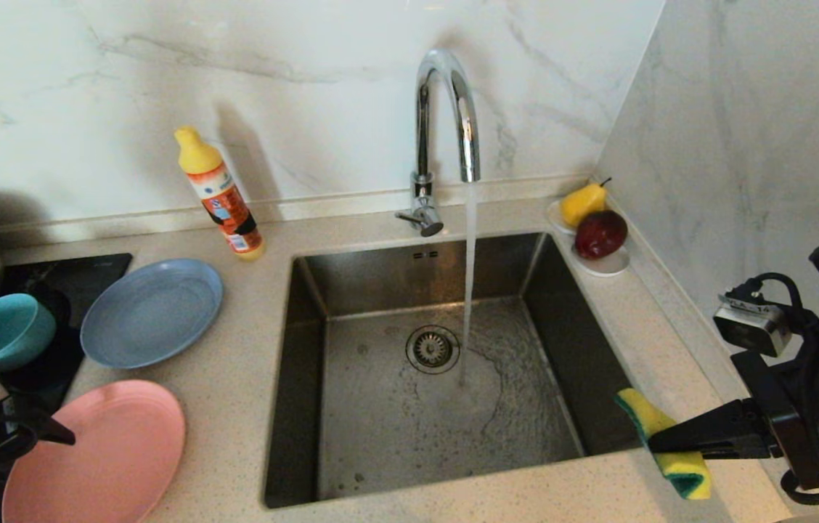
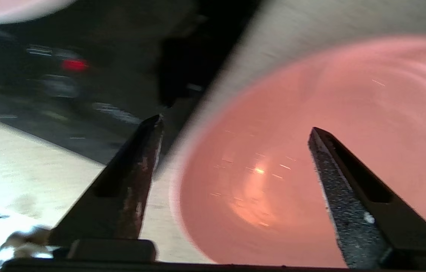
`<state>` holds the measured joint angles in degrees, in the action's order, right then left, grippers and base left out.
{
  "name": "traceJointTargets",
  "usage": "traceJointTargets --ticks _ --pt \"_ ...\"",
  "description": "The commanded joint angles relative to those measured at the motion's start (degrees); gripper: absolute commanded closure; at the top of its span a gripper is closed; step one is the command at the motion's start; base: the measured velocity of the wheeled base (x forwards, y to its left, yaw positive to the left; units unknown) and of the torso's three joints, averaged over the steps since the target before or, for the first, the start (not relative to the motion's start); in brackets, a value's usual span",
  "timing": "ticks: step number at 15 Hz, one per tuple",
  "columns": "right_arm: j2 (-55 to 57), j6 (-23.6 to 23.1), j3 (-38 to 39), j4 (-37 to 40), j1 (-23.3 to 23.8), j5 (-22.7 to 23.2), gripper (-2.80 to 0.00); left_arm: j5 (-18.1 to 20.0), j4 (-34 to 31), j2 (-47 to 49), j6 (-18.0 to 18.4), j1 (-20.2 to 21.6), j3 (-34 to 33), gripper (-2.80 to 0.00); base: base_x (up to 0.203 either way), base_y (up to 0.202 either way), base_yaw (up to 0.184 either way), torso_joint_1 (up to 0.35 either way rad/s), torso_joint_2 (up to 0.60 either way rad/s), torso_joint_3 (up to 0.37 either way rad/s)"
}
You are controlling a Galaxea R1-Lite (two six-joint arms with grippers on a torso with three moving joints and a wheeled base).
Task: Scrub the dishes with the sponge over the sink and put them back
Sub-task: Wash the plate
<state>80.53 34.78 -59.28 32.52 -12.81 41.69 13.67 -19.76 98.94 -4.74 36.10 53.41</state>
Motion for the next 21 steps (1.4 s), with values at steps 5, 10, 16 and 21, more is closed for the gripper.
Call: traceJointTargets --ticks 5,10,16,21 --pt "0.43 0.45 0.22 0.13 -0.02 0.32 0.00 4.27 0.25 -0.16 -0.62 -0.15 -1.64 -2.80 0.000 0.000 0.000 0.000 0.00 0.000" --pt "0.76 0.45 2.61 -1.97 -0.02 0.32 0.00 6.10 1.35 -0.92 -2.11 -2.03 -3.06 -2.80 0.000 0.000 0.000 0.000 0.00 0.000" --pt "0.06 0.82 2.95 -3.52 -0.02 0.32 0.00 5.93 2.80 -1.47 -3.26 -3.93 -3.66 -2.80 0.000 0.000 0.000 0.000 0.00 0.000" --pt "0.27 0.99 2.29 -3.52 -0.02 0.32 0.00 5.93 2.80 -0.95 -2.73 -4.10 -4.45 0.00 0.000 0.000 0.000 0.000 0.00 0.000"
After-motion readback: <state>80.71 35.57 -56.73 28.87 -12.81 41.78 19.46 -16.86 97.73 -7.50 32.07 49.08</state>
